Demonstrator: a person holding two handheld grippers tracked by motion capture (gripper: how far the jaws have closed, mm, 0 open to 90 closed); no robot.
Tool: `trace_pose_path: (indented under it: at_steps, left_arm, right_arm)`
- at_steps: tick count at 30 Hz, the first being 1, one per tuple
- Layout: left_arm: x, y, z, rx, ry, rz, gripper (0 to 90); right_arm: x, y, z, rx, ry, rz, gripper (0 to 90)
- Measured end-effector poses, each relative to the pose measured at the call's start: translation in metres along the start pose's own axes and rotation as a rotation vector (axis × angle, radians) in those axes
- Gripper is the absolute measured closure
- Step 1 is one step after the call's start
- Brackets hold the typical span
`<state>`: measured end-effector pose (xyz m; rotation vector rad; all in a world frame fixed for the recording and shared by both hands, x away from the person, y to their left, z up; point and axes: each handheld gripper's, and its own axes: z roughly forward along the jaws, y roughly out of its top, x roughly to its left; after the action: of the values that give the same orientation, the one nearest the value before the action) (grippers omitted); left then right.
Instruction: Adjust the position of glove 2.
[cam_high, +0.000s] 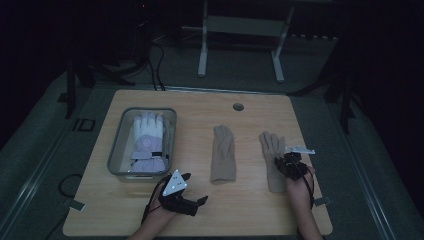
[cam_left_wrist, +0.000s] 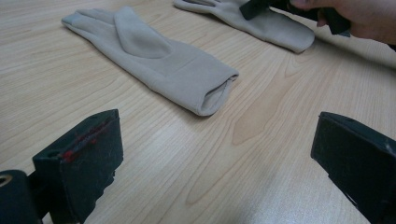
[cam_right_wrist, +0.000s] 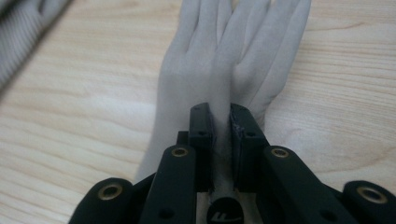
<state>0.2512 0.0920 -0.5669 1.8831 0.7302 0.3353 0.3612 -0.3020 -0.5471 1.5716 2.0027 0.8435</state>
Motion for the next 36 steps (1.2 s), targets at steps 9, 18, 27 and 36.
trace_pose_path:
  at_steps: [9, 18, 27, 36]
  left_arm:
    - [0.000, -0.001, 0.000, 0.007, 0.006, -0.001, 2.7]
    - [-0.001, -0.001, 0.000, 0.012, 0.007, 0.006, 2.7]
    - [-0.002, 0.000, -0.001, 0.005, 0.009, 0.008, 2.7]
    - [-0.003, 0.000, -0.004, 0.002, 0.011, 0.018, 2.7]
  right_arm:
    - [0.018, 0.030, -0.022, -0.079, 0.018, 0.059, 81.1]
    - [0.045, 0.060, -0.041, -0.150, 0.036, 0.068, 81.1]
    - [0.081, 0.085, -0.046, -0.191, 0.080, 0.057, 81.1]
    - [0.123, 0.097, -0.033, -0.172, 0.141, 0.045, 81.1]
